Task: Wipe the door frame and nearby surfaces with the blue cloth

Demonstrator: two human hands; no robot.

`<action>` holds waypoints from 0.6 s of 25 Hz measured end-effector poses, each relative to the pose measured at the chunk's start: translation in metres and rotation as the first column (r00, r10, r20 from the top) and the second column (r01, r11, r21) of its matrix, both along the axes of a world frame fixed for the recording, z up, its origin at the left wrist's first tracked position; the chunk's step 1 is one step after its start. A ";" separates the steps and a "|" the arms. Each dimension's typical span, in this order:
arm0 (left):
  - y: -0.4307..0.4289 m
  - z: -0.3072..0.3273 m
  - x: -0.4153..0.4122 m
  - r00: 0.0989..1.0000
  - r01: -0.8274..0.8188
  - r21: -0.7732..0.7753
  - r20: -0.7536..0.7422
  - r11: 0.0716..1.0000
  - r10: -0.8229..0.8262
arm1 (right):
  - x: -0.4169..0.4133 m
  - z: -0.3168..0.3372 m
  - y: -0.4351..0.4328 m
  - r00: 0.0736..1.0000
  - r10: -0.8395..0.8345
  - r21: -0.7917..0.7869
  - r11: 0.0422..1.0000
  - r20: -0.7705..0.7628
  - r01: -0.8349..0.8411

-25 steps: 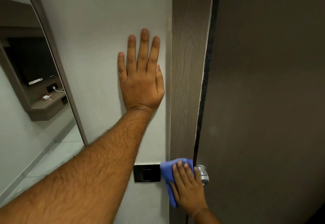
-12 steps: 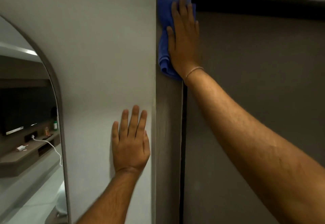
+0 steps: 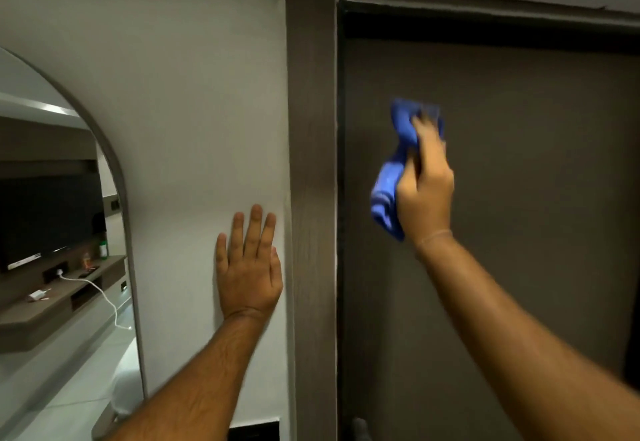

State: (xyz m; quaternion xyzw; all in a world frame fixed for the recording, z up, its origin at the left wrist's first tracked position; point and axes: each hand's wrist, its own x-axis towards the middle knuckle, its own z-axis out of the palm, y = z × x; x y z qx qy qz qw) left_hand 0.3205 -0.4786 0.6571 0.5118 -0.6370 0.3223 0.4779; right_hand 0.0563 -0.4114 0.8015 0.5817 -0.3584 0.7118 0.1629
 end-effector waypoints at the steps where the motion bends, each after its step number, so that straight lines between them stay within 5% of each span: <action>1: 0.010 -0.003 -0.008 0.995 0.044 -0.013 -0.086 0.999 -0.045 | -0.017 -0.060 0.018 1.000 0.004 0.069 0.998 0.024 -0.005; 5: 0.071 -0.079 -0.081 0.842 0.201 -0.084 -0.494 0.976 -0.216 | -0.076 -0.333 0.127 0.976 -0.138 0.534 0.845 0.169 0.027; 8: 0.148 -0.234 -0.177 0.906 0.365 0.299 -0.334 0.882 -0.261 | -0.123 -0.512 0.252 0.918 -0.336 0.848 0.530 0.212 -0.002; 11: 0.251 -0.400 -0.244 0.888 0.389 0.743 -0.143 0.545 -0.438 | -0.175 -0.648 0.367 0.740 -0.564 0.924 0.310 0.367 -0.222; 13: 0.316 -0.492 -0.260 0.858 0.287 0.913 -0.109 0.292 -0.502 | -0.201 -0.708 0.430 0.629 -0.682 0.927 0.242 0.373 -0.287; 15: 0.379 -0.571 -0.258 0.845 0.138 0.990 -0.101 0.032 -0.525 | -0.233 -0.754 0.476 0.602 -0.752 0.942 0.071 0.267 -0.329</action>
